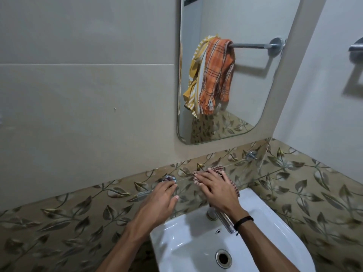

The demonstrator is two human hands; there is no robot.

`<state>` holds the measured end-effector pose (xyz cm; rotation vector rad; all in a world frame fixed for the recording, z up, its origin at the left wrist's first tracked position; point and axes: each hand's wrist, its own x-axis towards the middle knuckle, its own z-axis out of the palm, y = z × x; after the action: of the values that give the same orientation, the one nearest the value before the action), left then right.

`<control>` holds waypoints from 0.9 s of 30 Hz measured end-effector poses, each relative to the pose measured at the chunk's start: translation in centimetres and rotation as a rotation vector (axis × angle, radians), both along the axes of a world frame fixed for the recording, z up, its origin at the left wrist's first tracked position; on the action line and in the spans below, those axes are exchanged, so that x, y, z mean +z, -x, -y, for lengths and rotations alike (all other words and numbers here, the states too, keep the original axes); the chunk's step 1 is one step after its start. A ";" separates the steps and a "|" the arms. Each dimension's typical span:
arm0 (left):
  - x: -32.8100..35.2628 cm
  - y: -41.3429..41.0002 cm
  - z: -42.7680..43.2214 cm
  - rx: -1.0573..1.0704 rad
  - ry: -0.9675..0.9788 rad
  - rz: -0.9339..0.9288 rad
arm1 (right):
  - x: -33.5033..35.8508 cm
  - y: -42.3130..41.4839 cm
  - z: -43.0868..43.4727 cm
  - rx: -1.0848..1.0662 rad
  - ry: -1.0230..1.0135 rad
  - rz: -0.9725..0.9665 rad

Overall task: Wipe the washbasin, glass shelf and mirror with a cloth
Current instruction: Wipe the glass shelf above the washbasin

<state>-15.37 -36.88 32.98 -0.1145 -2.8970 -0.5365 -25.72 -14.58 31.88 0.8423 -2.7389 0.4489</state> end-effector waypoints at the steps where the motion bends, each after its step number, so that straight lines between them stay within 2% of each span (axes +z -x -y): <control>1: 0.2 -0.1 0.0 -0.005 -0.004 -0.006 | 0.3 0.8 -0.6 -0.053 0.007 0.019; 5: 0.2 -0.4 0.0 -0.001 -0.014 -0.040 | 0.3 2.3 -1.2 -0.302 0.091 0.013; 9: 0.2 -0.5 -0.1 0.001 -0.016 -0.057 | -0.3 1.5 0.1 -0.478 0.259 -0.040; 11: 0.3 -0.5 -0.2 0.002 -0.019 -0.046 | -0.6 0.8 0.5 -0.517 0.322 -0.116; 14: 0.2 -0.5 -0.2 0.001 -0.023 -0.029 | -0.6 0.4 0.1 -0.436 0.391 -0.221; 16: 0.3 -0.6 -0.2 0.000 -0.023 -0.036 | 0.4 0.4 -0.4 -0.358 0.608 -0.177; 20: 0.7 -1.0 -0.5 -0.002 -0.015 -0.042 | 4.0 0.7 -0.7 -0.381 1.507 0.144; 22: 0.9 -1.1 -0.6 -0.015 0.004 -0.035 | 5.1 1.2 -0.7 -0.409 1.802 0.188; 24: 0.9 -1.1 -0.5 -0.022 0.017 -0.036 | 5.6 1.8 -0.6 -0.433 1.907 0.135; 27: 1.2 -1.2 -0.4 -0.037 0.021 -0.064 | 5.9 1.1 -0.1 -0.428 1.803 0.021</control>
<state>-14.21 -36.45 34.16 -0.1852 -2.8438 -0.4998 -26.80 -14.50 37.74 -0.2498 -1.3102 2.1115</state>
